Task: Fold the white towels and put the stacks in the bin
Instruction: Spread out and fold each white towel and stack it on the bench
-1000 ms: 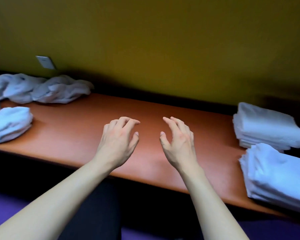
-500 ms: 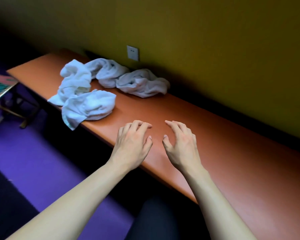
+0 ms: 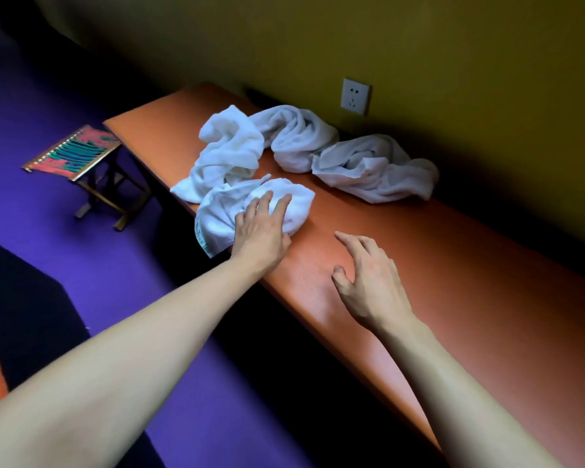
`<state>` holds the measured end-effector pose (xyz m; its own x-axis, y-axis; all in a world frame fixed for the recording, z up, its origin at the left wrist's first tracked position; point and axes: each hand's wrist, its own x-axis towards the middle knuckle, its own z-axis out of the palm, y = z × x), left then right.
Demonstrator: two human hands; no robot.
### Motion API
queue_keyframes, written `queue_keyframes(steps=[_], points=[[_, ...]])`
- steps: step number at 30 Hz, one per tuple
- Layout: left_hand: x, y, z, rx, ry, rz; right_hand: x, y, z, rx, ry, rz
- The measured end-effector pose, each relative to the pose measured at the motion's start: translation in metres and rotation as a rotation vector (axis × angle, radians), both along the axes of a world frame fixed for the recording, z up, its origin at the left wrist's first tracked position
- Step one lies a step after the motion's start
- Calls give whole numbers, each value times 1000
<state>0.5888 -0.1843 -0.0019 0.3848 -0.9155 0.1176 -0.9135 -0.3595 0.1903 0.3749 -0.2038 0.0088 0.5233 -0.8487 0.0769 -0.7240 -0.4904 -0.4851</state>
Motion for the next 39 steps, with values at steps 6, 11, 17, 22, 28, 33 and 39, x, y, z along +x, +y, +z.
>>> queue_keyframes(steps=[6,11,17,22,28,33,39], points=[[26,-30,-27,200,156,82,-21,-7,-8,-1,3,-17],[-27,-11,-24,130,215,-117,-63,-3,-16,42,34,-85],[-90,24,-39,75,227,-205,-124,26,-11,102,43,-190],[-155,50,-29,36,484,-333,-165,54,0,115,31,-237],[-229,55,10,7,944,-277,-217,81,20,182,-17,-332],[-278,63,55,-7,1221,-313,-255,100,44,288,-228,-413],[-312,67,124,288,1522,-492,-292,110,83,104,-391,-494]])
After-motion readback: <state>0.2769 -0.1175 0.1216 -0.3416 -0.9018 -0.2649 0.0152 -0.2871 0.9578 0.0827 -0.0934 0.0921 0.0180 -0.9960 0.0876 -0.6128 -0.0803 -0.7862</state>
